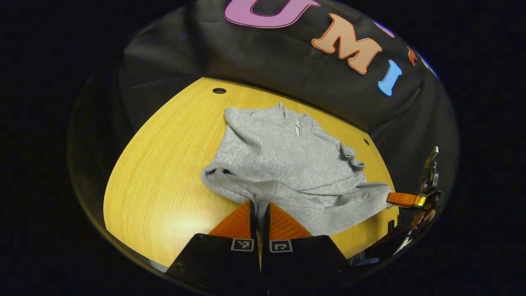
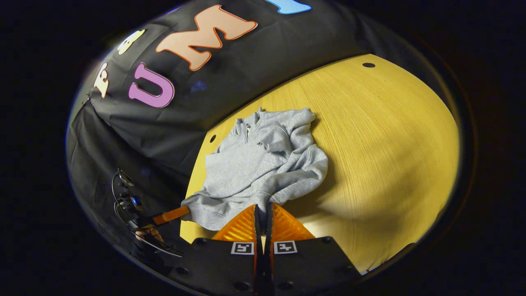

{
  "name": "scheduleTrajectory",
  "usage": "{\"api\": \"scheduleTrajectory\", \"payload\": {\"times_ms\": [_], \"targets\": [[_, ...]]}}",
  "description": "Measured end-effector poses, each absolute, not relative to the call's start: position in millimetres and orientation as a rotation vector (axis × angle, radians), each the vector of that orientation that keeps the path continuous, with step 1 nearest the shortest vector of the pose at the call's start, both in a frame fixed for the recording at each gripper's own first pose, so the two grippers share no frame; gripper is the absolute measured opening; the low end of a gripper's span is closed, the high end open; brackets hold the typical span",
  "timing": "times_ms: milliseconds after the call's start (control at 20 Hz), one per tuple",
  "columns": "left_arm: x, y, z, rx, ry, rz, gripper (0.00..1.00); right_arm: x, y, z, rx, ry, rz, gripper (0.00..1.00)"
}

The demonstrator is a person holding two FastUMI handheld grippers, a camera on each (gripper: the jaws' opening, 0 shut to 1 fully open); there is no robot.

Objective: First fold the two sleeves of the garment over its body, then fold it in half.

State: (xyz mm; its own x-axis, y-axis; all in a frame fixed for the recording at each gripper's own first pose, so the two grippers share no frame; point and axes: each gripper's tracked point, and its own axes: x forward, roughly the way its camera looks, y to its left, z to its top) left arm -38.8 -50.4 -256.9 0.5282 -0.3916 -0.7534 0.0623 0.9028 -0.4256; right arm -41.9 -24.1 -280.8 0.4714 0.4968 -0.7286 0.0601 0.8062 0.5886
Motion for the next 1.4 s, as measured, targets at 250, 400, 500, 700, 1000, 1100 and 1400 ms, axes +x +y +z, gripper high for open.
{"api": "scheduleTrajectory", "payload": {"times_ms": [250,400,500,700,1000,1100,1400], "targets": [[-10,-49,-242,-0.439,0.956,-0.267,0.0,-16,-18,-262,0.69,1.044,0.285,0.03],[12,-49,-236,-0.465,0.943,-0.261,0.0,6,-19,-255,0.755,1.03,0.263,0.03],[26,-50,-233,-0.477,0.941,-0.258,0.0,22,-16,-258,0.785,1.023,0.249,0.01],[52,-55,-245,-0.492,0.971,-0.236,0.0,53,-7,-278,0.858,1.035,0.197,0.03],[80,-63,-281,-0.539,1.052,-0.156,0.0,83,-4,-319,0.904,1.071,0.098,0.02],[83,-64,-294,-0.516,1.086,-0.133,0.0,88,-2,-331,0.898,1.081,0.074,0.04],[91,-68,-309,-0.544,1.126,-0.068,0.09,103,4,-345,0.918,1.073,0.051,0.14]]}}
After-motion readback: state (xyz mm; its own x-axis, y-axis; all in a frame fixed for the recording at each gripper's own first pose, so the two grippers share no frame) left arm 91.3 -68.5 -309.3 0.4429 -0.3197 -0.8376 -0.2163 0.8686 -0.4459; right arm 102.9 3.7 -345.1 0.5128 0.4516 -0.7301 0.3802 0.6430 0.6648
